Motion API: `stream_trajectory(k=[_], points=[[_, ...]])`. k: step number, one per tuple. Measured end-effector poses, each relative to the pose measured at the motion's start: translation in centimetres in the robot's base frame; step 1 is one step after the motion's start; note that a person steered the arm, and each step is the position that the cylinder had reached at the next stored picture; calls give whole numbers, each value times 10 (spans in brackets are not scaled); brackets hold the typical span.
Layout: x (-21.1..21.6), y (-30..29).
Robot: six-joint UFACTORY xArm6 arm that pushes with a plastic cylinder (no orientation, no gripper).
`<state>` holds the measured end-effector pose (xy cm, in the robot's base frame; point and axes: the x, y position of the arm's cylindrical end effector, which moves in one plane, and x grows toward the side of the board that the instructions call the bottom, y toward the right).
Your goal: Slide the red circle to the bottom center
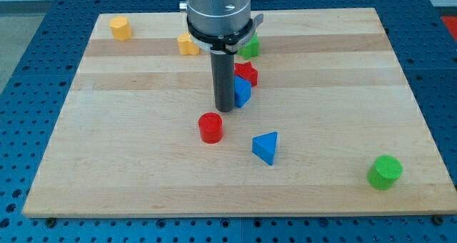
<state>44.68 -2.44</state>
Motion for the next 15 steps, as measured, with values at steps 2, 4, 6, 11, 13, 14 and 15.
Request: stream_trajectory(k=[2, 4, 6, 11, 13, 14, 15], points=[[-1, -32], [29, -32], [44, -32], [52, -1], [65, -1], [71, -1], [82, -3]])
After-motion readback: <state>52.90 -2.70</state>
